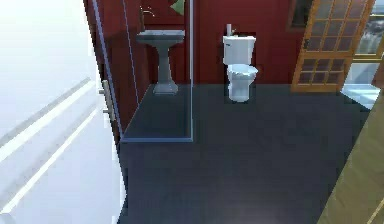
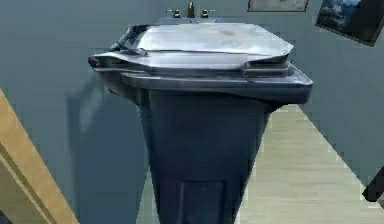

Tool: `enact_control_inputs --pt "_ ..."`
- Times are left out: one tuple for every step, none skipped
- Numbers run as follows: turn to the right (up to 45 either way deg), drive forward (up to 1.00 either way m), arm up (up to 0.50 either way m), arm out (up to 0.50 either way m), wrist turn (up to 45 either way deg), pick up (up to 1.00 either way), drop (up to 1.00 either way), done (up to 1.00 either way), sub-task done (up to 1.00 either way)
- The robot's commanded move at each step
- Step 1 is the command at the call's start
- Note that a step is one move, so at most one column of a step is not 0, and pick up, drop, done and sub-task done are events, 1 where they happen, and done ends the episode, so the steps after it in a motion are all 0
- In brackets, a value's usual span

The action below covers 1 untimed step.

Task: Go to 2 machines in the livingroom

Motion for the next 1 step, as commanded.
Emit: enact_control_inputs --pt "12.0 0.0 0.0 0.0 0.0 0.0 0.0 0.0 0.0"
